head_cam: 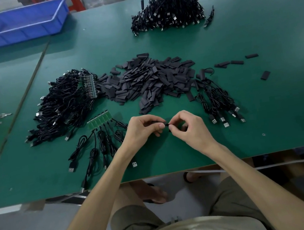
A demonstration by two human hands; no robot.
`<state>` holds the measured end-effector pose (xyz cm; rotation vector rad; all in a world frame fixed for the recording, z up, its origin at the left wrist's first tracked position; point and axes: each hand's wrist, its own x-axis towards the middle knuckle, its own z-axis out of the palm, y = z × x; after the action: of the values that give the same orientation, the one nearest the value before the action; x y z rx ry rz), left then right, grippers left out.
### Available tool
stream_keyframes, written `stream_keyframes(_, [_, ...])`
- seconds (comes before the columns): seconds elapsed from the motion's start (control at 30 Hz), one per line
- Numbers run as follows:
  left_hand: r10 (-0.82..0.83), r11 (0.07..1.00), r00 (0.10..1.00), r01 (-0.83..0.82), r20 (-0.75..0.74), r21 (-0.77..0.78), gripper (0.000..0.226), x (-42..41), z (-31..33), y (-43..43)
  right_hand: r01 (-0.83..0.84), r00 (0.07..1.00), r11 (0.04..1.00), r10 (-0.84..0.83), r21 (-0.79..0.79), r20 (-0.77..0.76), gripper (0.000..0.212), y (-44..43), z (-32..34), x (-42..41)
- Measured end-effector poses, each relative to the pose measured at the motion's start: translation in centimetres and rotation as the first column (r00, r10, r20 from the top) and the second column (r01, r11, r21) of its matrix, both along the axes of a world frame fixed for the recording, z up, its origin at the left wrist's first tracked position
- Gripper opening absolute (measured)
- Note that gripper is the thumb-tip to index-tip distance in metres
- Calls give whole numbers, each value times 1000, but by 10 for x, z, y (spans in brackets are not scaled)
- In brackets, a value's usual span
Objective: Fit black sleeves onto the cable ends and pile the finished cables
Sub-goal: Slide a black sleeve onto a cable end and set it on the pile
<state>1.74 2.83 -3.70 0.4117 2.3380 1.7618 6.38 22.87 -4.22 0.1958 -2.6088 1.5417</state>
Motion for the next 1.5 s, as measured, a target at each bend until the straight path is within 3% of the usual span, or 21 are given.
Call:
stream_keyframes(0.53, [-49, 995, 998, 46, -33, -89, 8, -5, -2, -1, 30, 999, 996, -27, 89, -33, 8, 0, -3, 0])
stream_keyframes(0.97, [-58, 990, 992, 43, -108, -138, 7, -3, -8, -1, 20, 982, 976, 22, 218, -189, 5, -4, -1, 8])
stream_keyframes(1.2, [-15, 996, 993, 4, -120, -93, 7, -1, -10, -2, -24, 984, 977, 60, 212, -165, 9, -6, -1, 7])
stream_keyframes(1.5, [-120, 992, 991, 117, -57, -50, 14, -6, -4, -7, 5, 976, 969, 50, 248, -214, 11, -7, 3, 10])
